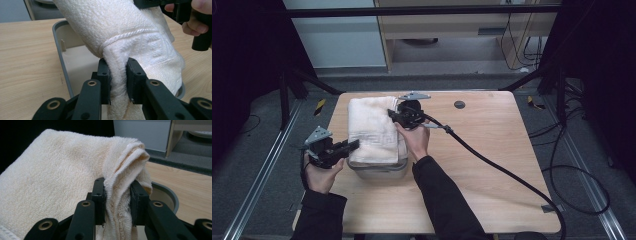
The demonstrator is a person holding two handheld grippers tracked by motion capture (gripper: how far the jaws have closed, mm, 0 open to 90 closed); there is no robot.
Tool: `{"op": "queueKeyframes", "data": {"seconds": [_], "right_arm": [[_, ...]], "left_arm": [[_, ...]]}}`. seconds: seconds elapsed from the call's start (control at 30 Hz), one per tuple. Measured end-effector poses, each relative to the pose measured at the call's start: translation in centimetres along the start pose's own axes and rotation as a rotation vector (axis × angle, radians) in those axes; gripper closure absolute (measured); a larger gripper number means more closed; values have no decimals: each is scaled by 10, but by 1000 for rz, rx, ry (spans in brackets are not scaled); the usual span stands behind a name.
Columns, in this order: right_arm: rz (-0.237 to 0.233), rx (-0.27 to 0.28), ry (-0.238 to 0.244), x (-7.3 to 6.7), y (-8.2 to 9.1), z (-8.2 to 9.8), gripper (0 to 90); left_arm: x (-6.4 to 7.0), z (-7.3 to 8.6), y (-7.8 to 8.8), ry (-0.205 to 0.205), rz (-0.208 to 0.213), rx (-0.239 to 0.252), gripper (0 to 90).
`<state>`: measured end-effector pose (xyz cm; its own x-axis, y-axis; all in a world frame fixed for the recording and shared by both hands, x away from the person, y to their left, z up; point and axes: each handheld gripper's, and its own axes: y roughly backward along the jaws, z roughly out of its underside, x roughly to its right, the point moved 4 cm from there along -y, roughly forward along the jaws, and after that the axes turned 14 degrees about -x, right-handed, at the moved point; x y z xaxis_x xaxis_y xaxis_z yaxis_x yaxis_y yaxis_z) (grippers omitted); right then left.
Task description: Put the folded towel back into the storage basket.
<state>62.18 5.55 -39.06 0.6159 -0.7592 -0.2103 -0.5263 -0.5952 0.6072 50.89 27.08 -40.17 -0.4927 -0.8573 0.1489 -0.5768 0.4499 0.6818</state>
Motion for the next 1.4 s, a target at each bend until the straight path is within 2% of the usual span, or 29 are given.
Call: {"op": "queueKeyframes", "data": {"seconds": [0.37,0.57,0.67,0.93,1.4], "right_arm": [[20,-39,-1,2,-17,13,698],[22,-57,-10,7,-25,23,695],[22,-69,-27,10,-29,28,695],[48,-81,-15,12,-34,34,694],[59,-101,-34,18,-43,47,688]], "left_arm": [[-9,8,-16,2,-26,-65,747],[-10,11,-26,-16,-68,-98,747],[-10,12,-31,-13,-69,-109,747],[-12,15,-42,-11,-88,-133,747],[-13,19,-56,-31,-117,-178,742]]}}
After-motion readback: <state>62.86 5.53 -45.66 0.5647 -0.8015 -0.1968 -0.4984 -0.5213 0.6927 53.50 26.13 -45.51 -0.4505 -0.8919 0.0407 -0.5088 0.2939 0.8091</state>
